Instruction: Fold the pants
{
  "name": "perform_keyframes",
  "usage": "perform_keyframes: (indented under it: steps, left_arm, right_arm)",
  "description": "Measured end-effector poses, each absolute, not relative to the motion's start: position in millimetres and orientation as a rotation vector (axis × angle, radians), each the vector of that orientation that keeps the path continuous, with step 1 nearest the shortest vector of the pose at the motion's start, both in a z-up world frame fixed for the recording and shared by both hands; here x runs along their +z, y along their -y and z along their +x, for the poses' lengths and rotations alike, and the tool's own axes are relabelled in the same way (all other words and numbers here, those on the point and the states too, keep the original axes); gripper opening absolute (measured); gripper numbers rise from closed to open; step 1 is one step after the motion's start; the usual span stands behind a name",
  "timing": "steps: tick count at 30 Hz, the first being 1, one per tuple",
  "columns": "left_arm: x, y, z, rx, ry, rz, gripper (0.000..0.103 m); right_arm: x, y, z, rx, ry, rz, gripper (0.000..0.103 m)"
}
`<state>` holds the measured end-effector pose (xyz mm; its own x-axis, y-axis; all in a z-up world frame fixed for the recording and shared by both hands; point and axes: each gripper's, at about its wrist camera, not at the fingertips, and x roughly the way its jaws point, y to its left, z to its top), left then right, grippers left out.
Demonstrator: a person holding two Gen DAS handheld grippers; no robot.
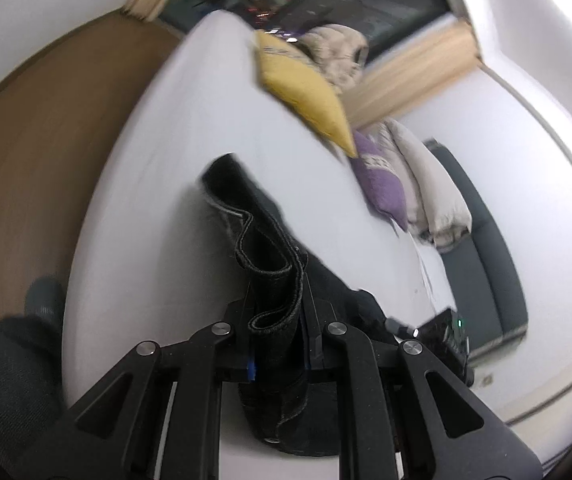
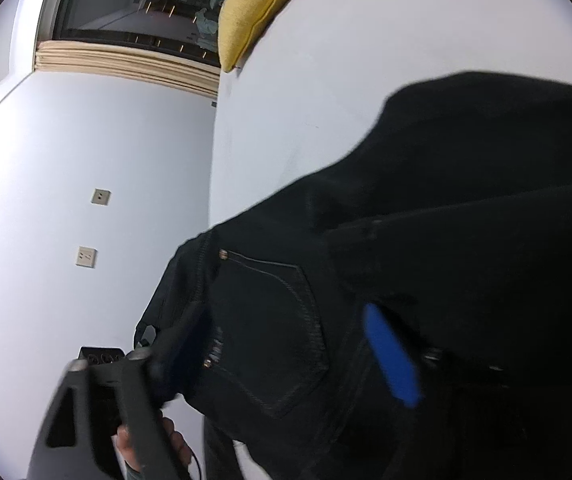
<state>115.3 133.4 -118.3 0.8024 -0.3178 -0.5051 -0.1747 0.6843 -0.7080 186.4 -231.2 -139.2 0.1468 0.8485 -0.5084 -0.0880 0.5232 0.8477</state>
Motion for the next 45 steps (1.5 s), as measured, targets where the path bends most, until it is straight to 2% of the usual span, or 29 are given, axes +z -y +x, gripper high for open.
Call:
perform_keyframes:
  steps: [3, 7, 10, 15, 18, 22, 23, 25, 27, 28, 29, 32, 36, 45]
  left_arm:
    - [-85, -94, 125, -0.156, -0.645, -0.693, 0.013]
    - [-62, 1, 145, -0.302, -0.682, -0.450, 0.013]
    - [-75, 78, 154, -0.394, -0.738, -0.274, 0.013]
    - [-99, 155, 150, -0.491, -0.817, -0.101, 0.013]
    - [-104, 182, 145, -0.527, -0.834, -0.041, 0.013]
    - [-105, 203, 140, -0.525, -0.838, 0.026, 0.013]
    - [-104, 204, 141, -0.521, -0.835, 0.038, 0.013]
    - [-103, 215, 140, -0.515, -0.820, 0.069, 0.013]
    - [-97, 222, 146, -0.508, -0.808, 0.093, 0.013]
    - [-96, 225, 146, -0.511, -0.802, 0.102, 0.013]
    - [-95, 229, 144, -0.515, -0.796, 0.113, 0.013]
    - [-94, 242, 138, -0.533, -0.778, 0.145, 0.013]
    - [-89, 261, 138, -0.554, -0.756, 0.170, 0.013]
    - [-93, 308, 131, -0.632, -0.723, 0.239, 0.013]
  right_arm:
    - [-129, 241, 187, 0.789, -1.229, 0.812, 0.097]
    - [-102, 269, 187, 0.852, -1.174, 0.874, 0.099]
    - [-72, 298, 184, 0.898, -1.116, 0.847, 0.102]
    - [-43, 337, 171, 0.912, -1.082, 0.743, 0.103]
    - [-49, 339, 162, 0.869, -1.127, 0.634, 0.103]
    - [-71, 340, 164, 0.826, -1.178, 0.643, 0.103]
    - [-75, 341, 165, 0.812, -1.182, 0.641, 0.100]
    - [-84, 344, 168, 0.778, -1.212, 0.632, 0.085]
    - [-89, 348, 169, 0.757, -1.232, 0.628, 0.062]
    - [-90, 350, 168, 0.755, -1.235, 0.621, 0.054]
    - [-91, 354, 169, 0.756, -1.238, 0.612, 0.038]
    - [-86, 369, 166, 0.749, -1.203, 0.554, 0.025]
    - [-77, 382, 162, 0.719, -1.155, 0.526, 0.015]
    - [-77, 432, 150, 0.639, -1.075, 0.576, 0.013]
